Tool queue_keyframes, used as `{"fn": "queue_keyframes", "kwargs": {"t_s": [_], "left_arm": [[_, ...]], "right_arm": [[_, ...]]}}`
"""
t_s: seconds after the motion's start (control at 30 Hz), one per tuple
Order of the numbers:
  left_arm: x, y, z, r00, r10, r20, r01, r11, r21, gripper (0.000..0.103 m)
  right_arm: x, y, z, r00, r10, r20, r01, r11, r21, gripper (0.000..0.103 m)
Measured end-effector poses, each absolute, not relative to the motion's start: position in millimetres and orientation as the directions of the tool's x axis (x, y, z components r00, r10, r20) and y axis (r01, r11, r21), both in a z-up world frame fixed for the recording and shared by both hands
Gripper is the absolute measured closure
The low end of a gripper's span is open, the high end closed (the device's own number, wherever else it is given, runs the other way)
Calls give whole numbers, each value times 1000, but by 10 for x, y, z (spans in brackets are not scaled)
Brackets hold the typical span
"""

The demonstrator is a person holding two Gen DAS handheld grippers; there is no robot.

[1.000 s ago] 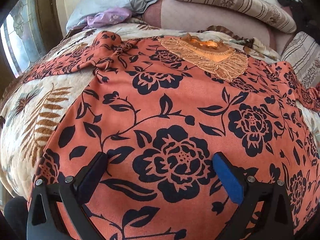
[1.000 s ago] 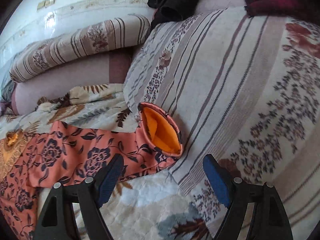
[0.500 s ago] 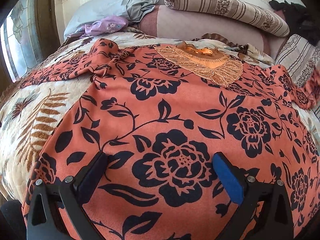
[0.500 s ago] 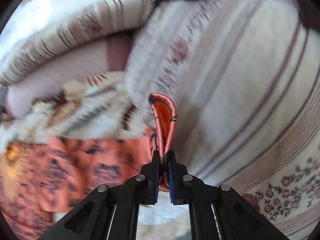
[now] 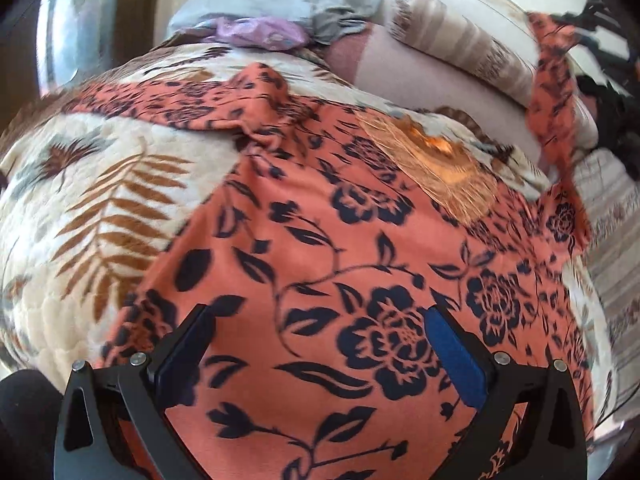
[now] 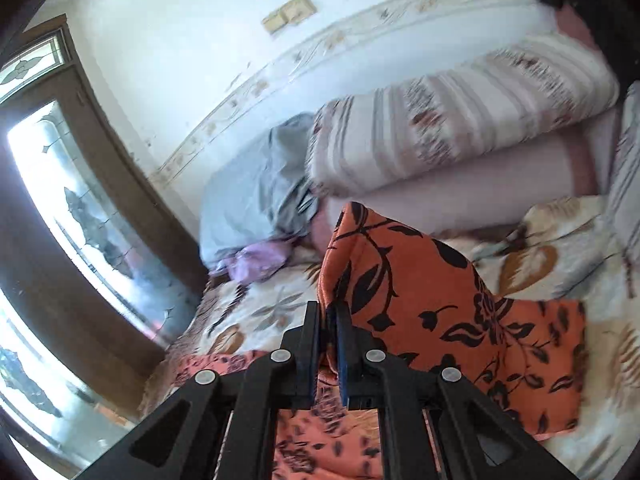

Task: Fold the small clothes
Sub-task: 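Carry the sleeve across the shirt body with the right gripper while the left gripper pins the body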

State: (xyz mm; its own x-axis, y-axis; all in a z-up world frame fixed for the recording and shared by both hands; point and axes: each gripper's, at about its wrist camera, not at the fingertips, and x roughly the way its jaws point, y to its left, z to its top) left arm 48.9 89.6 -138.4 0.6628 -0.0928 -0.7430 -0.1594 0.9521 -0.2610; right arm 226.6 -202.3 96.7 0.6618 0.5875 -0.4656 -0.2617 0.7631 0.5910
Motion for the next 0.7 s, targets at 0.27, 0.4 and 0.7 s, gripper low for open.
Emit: {"fn": "queue_keyframes", "kwargs": {"t_s": [0.27,0.4,0.7], "left_arm": [[487,1137,-1376,667,-84,-740,-210,932,-296,0],[584,1207,-1321,670,-115,-734,-219,913,-343,0],[1621,1143,-829,678,-349,-647,-95,831,-548,0]], "right_arm": [[2227,-1580,-1094,410,560,-720,-95,811,577,10],[1730,-2182,-939,589,379,-714,-125,915,383,10],[1166,-2985,-1425,684,284,-672,-23,929,369,10]]}}
